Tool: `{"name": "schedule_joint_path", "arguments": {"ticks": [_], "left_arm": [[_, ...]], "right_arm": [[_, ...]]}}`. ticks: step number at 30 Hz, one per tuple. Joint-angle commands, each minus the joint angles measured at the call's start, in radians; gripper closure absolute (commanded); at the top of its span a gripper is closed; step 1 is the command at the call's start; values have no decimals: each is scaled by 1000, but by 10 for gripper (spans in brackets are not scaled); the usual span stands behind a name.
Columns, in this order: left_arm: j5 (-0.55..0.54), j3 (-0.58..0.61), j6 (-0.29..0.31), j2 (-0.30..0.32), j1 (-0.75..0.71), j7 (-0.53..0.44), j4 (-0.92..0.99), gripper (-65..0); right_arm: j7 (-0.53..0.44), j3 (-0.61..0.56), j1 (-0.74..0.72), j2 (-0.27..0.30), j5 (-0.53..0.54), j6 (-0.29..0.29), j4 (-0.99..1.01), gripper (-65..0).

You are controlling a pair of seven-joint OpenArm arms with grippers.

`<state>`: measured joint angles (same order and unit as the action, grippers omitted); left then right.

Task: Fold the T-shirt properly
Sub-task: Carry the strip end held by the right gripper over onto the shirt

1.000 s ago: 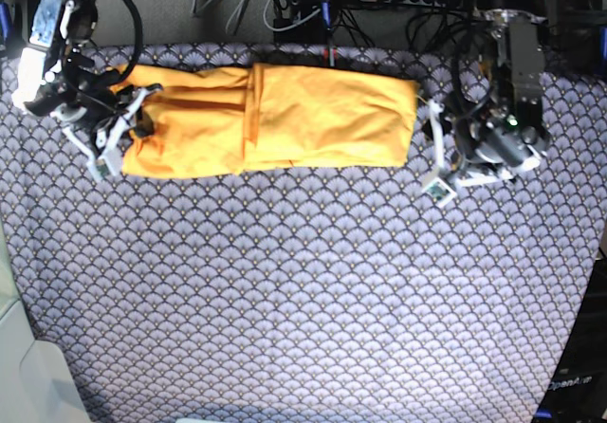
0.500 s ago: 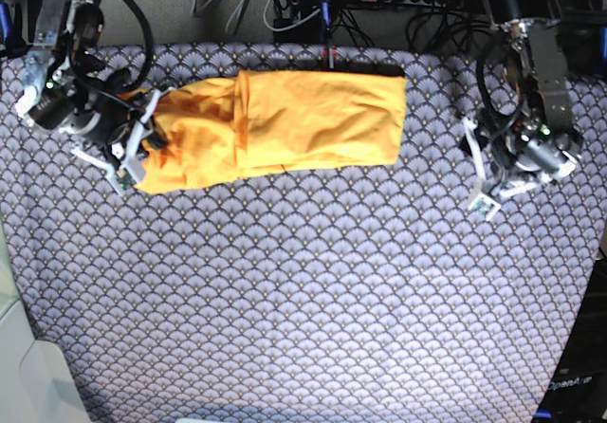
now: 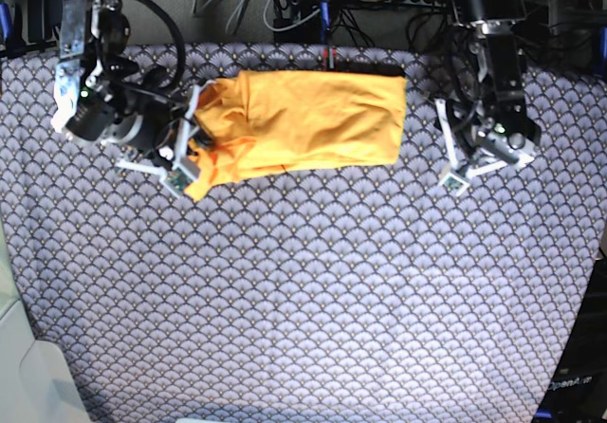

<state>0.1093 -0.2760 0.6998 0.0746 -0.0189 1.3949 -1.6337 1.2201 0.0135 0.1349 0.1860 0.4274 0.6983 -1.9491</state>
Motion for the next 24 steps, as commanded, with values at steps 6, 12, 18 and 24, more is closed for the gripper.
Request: {"name": "schedule_joint_path", "arguments": {"ticks": [6,12,18,24], "left_arm": [[20,45,-2,6,14,1,-13,-293],[20,34,-2,6,17,1,-12,-293],[22,34,-2,-9,17,1,-12,-293],[22,34,-2,-16,15,1,-12,-293]], "right_arm": [[-20,-51,-17,-61,26,0,-28,0],[-6,-99,-19,-144,27,0,-43,0],[22,-215,-45,-188,26,0,-40,0],[14,-255,-77,-207,21,0,9,0]]}}
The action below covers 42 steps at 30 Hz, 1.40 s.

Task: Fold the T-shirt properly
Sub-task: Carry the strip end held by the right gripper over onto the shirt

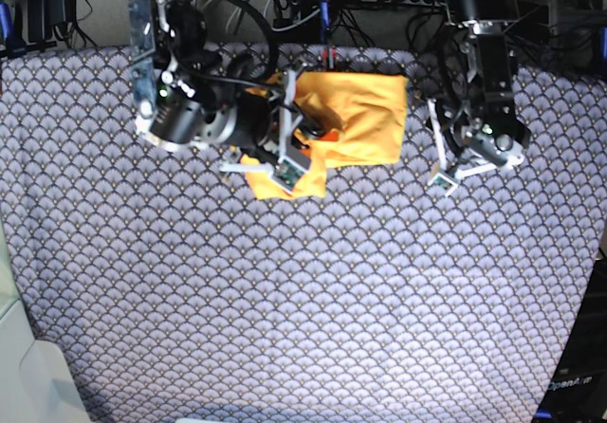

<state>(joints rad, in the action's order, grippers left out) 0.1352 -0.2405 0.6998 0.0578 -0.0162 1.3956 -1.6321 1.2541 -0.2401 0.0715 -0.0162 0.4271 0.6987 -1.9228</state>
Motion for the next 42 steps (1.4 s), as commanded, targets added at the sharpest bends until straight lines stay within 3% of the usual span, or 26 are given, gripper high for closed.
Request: {"name": "schedule_joint_path", "arguments": {"ticks": [1,9,12,20,29,34,42], "left_arm": [[-4,-1,-2,0,12,1,-15,-293],[-4,-99,-2,6,29,1,-24,-293],[-4,-141,-2,40,31,1,-24,-293],[-4,-210,-2,144,29,1,-17,-293],[8,-313,-2,215,20,1,-17,-293],[116,-336,-2,215,17,1,-21,-293],[126,-340,-2,215,0,1,-26,-293]], "right_arm": [[-20,-2,-19,-5,22,-1,-2,0],[-21,-2,-69,-5,20,-1,95,0],[-21,-6,-105,-8,20,-1,158,0],[-21,-180,-184,-11,20,-1,243,0],[-21,-354,-263,-11,20,-1,243,0],[-21,-388,-278,-11,20,-1,245,0],[-21,-381,-276,-11,20,-1,245,0]]}}
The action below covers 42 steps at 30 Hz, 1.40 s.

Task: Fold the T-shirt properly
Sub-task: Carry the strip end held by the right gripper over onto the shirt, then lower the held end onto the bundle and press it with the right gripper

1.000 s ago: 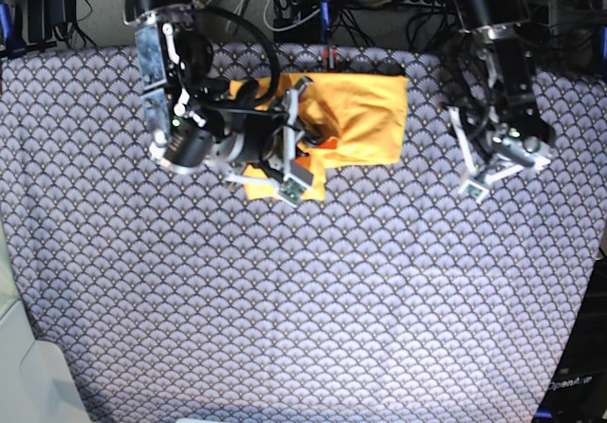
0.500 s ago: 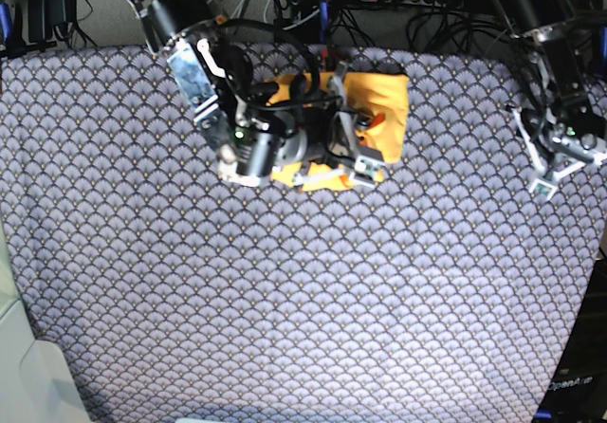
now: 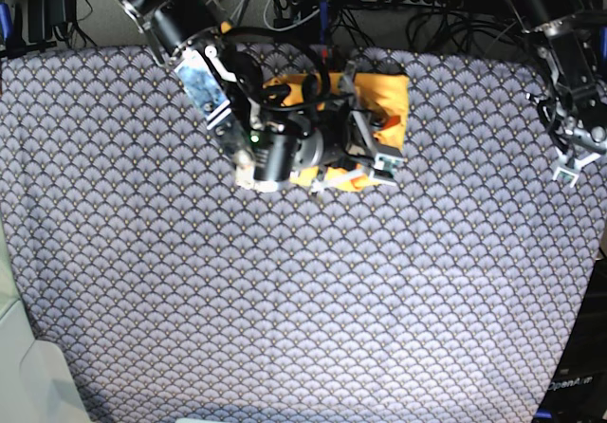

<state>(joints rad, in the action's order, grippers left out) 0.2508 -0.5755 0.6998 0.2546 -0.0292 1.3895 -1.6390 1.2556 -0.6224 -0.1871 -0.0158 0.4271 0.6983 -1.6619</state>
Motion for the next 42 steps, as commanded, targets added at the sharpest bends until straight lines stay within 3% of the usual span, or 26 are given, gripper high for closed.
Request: {"name": "schedule_joint_path", "arguments": {"ticks": [1,4,10,13,24,28,36,42], "left_arm": [[11,-5,-2,18,13,7,-19,-293],[11,-5,-2,18,13,7,-19,-293],[11,-5,-2,18,13,7,-19,-293],[11,-5,-2,18,13,7,-19,-293],[15,-5,-2,18,12,7,-19,-293],[18,-7,-2,18,12,7,-17,-293],[22,-7,-2,21,-7,7,-10,-293],[22,-7,-2,39,-4,7,-10,-293]], "right_arm": [[-23,-1,-18,-11,20,0,-16,0],[-23,-3,-16,-11,20,0,-16,-59],[-20,-3,-10,-13,26,0,-25,-277],[-21,-1,-10,-14,26,0,-28,-331],[-17,0,24,-19,26,0,-291,-331],[-23,85,21,7,22,0,-291,-324],[-21,319,16,84,25,0,-291,-176],[-20,384,51,115,25,0,-297,-105]]}}
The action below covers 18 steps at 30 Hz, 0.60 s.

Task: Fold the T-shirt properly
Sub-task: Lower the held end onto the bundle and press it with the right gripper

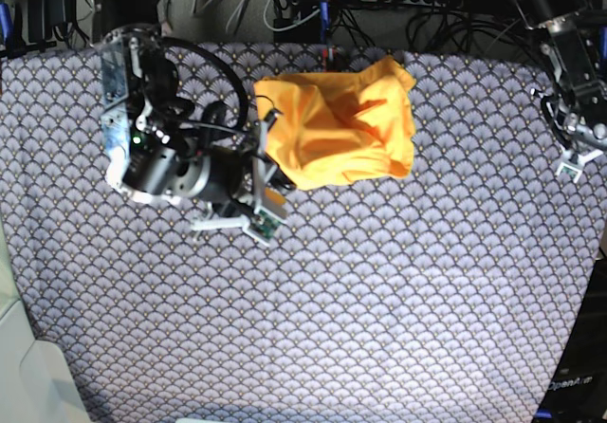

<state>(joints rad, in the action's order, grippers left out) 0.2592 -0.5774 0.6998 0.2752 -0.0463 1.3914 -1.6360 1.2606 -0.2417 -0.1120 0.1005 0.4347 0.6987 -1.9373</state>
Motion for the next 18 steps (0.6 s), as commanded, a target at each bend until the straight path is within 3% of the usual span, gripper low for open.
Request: {"name": "schedule_joint_path", "arguments": {"ticks": [1,7,12,18], "left_arm": [[13,-5,-2,19,15,5,-13,-293],[13,-6,-2,19,16,5,-13,-293],[13,-91,-2,20,18,5,-13,-293],[12,-117,-2,48,30,5,-13,-293]], "right_arm": [[-23,3,-25,-2,17,-1,-24,-102],[-26,17,-15,15,17,-1,-15,-98],[-28,3,45,20,17,-1,-15,-98],[-114,-117,96,20,17,-1,-15,-98]]}}
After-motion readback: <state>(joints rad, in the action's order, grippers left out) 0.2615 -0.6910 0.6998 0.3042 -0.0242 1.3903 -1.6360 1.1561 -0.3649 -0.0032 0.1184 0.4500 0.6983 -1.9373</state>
